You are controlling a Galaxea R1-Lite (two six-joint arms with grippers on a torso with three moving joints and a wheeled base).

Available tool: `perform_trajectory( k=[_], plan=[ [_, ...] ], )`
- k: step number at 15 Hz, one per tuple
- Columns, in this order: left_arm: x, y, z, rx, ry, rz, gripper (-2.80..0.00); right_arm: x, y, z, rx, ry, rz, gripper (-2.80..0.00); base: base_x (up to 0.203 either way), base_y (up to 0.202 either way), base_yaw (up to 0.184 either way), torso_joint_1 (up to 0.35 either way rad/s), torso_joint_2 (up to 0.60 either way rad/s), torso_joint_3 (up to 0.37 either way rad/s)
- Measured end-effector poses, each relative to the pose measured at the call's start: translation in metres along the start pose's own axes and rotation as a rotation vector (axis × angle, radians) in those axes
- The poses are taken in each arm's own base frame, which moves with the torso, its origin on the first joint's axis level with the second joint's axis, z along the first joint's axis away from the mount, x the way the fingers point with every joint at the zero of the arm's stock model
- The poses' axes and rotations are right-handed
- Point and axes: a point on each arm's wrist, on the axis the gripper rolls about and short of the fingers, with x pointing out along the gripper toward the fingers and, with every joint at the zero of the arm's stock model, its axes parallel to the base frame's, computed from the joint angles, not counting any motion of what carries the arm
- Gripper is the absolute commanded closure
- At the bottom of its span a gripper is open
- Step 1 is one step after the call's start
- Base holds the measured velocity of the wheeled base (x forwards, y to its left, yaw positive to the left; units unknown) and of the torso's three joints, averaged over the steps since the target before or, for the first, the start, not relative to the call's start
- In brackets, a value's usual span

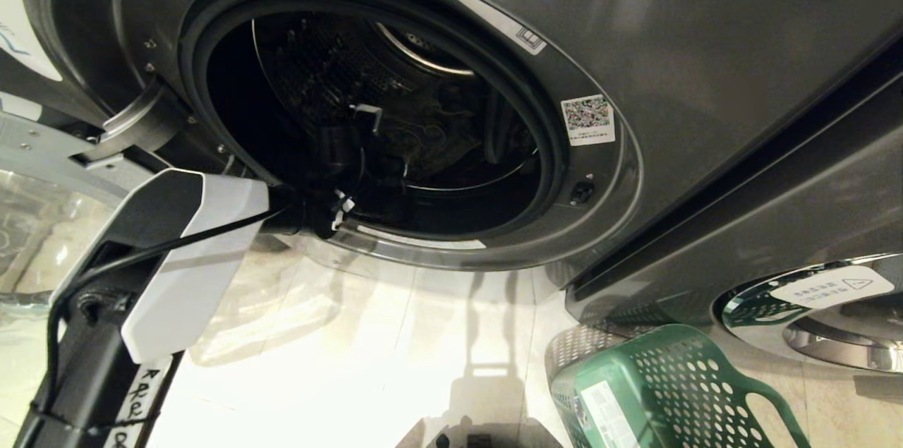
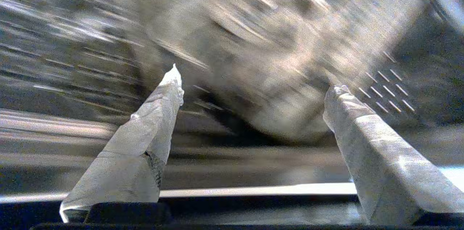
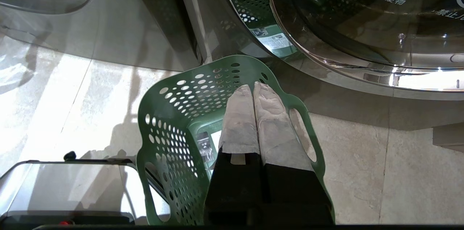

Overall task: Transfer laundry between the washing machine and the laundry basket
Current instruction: Pick a cloth and place it into the basket

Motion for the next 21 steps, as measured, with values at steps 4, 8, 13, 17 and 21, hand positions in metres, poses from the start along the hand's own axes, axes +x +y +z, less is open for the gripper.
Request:
perform_trajectory(
  k=[4,8,13,17,21],
  plan=[
    [-0.007,0.01,0.02,-0.005,-0.037,0.022,-2.8,0.0,0.0,0.0,0.0,0.0,0.0,0.0,0.0,0.0,0.0,0.0,0.0,0.0],
    [-0.008,0.016,0.027,-0.007,-0.075,0.033,-2.8,0.0,0.0,0.0,0.0,0.0,0.0,0.0,0.0,0.0,0.0,0.0,0.0,0.0],
    [-0.005,0.024,0.027,-0.009,-0.159,0.013,-2.8,0.0,0.0,0.0,0.0,0.0,0.0,0.0,0.0,0.0,0.0,0.0,0.0,0.0],
    [-0.003,0.016,0.024,0.01,-0.243,-0.089,-2.8,0.0,0.0,0.0,0.0,0.0,0.0,0.0,0.0,0.0,0.0,0.0,0.0,0.0],
    [0.0,-0.004,0.014,0.069,-0.239,-0.141,-2.8,0.0,0.0,0.0,0.0,0.0,0.0,0.0,0.0,0.0,0.0,0.0,0.0,0.0]
  ],
)
